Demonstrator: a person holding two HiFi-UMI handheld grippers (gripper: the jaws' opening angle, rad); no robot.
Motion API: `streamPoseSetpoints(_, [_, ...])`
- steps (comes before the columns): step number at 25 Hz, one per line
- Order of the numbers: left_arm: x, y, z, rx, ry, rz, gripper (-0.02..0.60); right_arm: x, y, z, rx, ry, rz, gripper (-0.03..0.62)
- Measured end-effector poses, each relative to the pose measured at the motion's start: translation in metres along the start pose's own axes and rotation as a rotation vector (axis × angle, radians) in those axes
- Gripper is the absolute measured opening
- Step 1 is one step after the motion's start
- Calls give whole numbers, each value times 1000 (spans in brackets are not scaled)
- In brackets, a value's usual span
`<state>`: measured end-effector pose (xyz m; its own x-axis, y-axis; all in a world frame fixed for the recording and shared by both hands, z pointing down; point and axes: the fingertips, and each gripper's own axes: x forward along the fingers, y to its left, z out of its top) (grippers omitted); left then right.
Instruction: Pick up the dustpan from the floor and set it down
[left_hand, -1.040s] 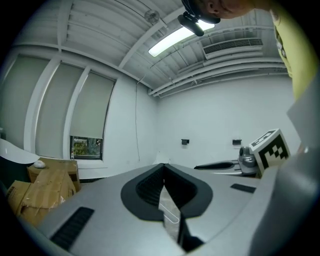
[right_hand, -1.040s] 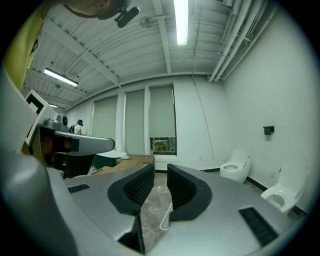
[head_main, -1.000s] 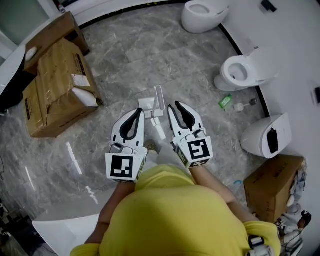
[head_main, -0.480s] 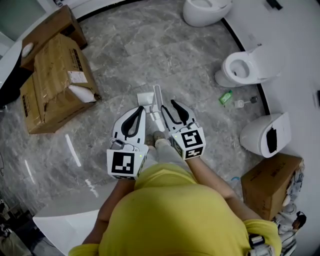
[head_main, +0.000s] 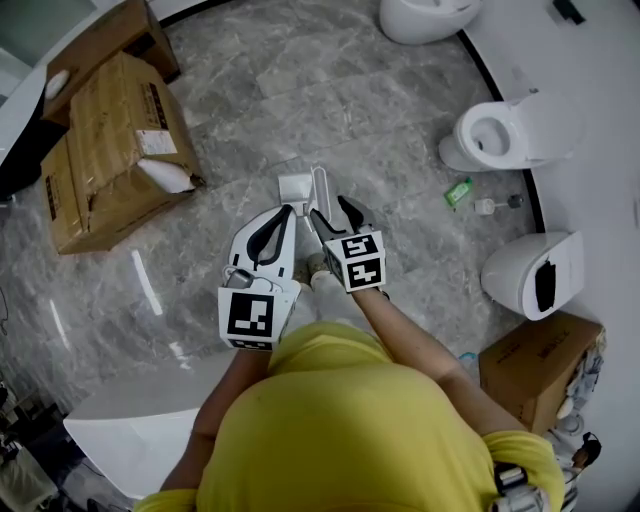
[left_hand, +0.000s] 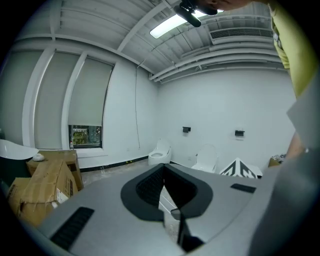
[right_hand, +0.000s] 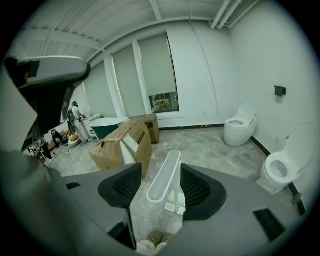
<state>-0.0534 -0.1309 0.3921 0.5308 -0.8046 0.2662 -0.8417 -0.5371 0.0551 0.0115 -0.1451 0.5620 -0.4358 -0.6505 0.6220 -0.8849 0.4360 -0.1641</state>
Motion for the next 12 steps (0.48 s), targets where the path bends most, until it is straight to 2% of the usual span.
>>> streamPoseSetpoints(4, [7,3,-6,-10,13,-6,3,24,-6,-16,38,79,-25,262])
streamPoseSetpoints(12, [9,20,-11,-37,27,21,3,57,-12,-26,97,156,-48,268])
